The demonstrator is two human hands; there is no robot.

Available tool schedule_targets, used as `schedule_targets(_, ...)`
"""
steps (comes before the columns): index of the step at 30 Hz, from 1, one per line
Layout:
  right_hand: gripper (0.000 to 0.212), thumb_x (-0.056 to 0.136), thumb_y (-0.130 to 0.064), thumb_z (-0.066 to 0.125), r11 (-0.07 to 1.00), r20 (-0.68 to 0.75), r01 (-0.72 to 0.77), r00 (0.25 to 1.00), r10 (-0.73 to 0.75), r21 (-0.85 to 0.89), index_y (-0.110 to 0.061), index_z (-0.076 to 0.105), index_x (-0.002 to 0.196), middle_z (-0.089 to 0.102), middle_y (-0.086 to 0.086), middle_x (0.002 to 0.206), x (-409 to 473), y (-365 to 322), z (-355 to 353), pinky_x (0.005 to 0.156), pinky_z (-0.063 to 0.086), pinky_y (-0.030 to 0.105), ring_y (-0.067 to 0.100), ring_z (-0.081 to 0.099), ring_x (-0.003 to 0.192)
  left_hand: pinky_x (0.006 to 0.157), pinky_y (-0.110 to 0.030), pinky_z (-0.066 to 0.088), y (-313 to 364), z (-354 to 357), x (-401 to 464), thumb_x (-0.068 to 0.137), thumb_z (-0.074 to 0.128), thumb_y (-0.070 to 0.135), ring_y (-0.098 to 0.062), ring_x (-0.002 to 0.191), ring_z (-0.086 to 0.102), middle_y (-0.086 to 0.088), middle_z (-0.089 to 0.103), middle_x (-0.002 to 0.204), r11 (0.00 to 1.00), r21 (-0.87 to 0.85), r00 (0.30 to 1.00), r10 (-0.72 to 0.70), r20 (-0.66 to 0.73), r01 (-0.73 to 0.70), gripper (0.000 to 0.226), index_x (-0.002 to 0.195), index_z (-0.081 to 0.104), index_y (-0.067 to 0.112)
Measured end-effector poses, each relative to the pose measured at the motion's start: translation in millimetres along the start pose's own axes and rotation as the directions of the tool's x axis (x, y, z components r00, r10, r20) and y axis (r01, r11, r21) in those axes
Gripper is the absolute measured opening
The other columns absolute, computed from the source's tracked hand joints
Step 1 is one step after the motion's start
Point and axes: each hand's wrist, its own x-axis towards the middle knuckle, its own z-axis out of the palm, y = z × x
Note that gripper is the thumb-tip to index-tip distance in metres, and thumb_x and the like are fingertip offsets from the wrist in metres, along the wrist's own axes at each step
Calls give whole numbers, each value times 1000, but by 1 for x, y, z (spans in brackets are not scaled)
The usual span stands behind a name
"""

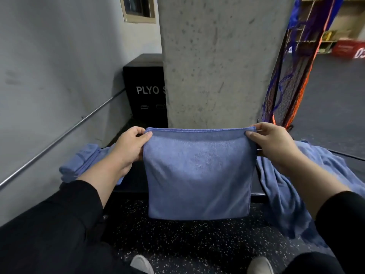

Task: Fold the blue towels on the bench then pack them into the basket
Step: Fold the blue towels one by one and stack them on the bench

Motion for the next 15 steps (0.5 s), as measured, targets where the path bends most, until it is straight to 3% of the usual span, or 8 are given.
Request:
schedule_targets(4,7,94,-18,68,999,-57,-43,997,41,-28,-12,71,91,71,7,82,54,30,23,69,55,43,21,60,73,50,-28,44,-22,14,48,101,61,27,-9,56,53,1,61,76,998,46,999,-40,8,40,13,96,60,15)
schedule_targets(7,6,93,-17,68,990,-87,-61,995,51,-124,-13,71,90,65,6,77,116,49,46,69,54,44,22,56,70,52,-28,50,-34,25,104,101,60,21,-13,66,62,-7,65,93,996,30,996,-83,-14,83,4,102,61,17)
schedule_targets(9,24,95,-17,67,968,-63,-107,993,96,-228,-6,67,117,68,11,96,152,63,62,81,56,42,26,61,83,75,-36,56,-46,33,144,100,59,12,-20,93,65,-9,63,117,985,109,991,-134,-26,137,32,131,56,17)
schedule_targets(11,50,97,-21,63,873,-11,-138,989,150,-468,-3,49,142,63,16,126,169,78,79,96,48,38,31,61,111,100,-39,49,-59,44,165,97,53,6,-27,122,56,-12,53,142,904,413,993,-111,-32,114,57,151,40,21)
schedule_targets(13,55,100,-26,58,755,59,-70,988,142,-652,-5,42,149,53,19,144,158,93,99,105,40,36,34,52,130,105,-33,42,-76,64,154,99,46,6,-28,134,50,-13,48,151,816,577,999,-28,35,3,55,153,40,19)
schedule_targets(15,53,102,-30,52,716,168,35,979,115,-697,-7,42,149,50,17,148,127,112,122,105,38,35,34,48,134,100,-31,44,-107,85,125,103,43,14,-30,130,54,-13,52,149,718,683,983,8,186,-135,49,151,43,20)
